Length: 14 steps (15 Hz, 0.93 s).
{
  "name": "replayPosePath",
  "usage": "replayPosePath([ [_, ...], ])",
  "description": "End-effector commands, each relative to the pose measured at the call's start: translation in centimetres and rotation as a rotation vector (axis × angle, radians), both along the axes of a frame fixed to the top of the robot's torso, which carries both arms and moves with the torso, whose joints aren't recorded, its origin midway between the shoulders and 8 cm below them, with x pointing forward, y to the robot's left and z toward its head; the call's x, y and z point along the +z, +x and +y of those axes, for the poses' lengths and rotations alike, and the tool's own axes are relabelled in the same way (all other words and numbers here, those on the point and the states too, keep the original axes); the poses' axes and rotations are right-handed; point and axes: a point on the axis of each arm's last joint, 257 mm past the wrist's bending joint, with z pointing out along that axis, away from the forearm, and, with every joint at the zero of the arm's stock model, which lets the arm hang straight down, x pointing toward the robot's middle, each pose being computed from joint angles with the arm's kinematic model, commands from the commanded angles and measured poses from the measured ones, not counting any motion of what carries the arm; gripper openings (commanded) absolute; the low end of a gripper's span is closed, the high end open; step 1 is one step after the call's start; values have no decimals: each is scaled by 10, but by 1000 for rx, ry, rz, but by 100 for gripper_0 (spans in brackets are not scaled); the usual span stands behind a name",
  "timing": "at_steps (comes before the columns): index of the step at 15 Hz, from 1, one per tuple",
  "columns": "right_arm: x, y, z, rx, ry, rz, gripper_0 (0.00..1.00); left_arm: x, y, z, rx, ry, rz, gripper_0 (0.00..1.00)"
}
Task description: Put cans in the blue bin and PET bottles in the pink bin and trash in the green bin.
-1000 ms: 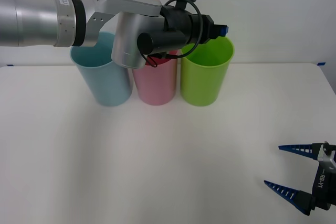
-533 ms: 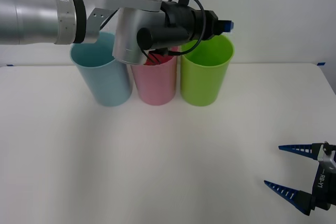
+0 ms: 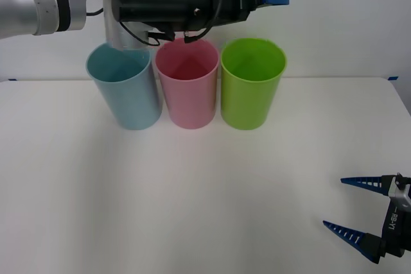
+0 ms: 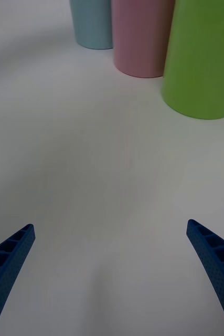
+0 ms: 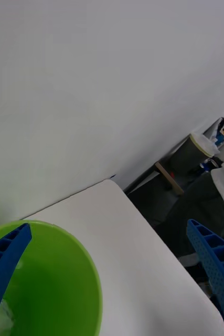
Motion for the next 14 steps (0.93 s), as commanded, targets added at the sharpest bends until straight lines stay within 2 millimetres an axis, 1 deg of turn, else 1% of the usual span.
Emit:
replayPosePath([
  [1, 0, 0, 0, 0, 0, 0, 100, 9, 0, 25, -41, 9, -90, 100],
  [3, 0, 0, 0, 0, 0, 0, 100, 11, -7, 40, -90, 1, -141, 100],
  [5, 0, 0, 0, 0, 0, 0, 100, 17, -18, 57, -141, -19, -183, 100],
  [6, 0, 0, 0, 0, 0, 0, 100, 18, -24, 65, -161, -23, -190, 100],
  [7, 0, 0, 0, 0, 0, 0, 100, 23, -31, 81, -176, -24, -232, 100],
  [10, 0, 0, 0, 0, 0, 0, 100, 27, -55, 108, -239, -56, -288, 100],
  [11, 0, 0, 0, 0, 0, 0, 100, 25, -61, 116, -253, -56, -307, 100],
  [14, 0, 0, 0, 0, 0, 0, 100, 8, -77, 149, -250, -30, -349, 100],
])
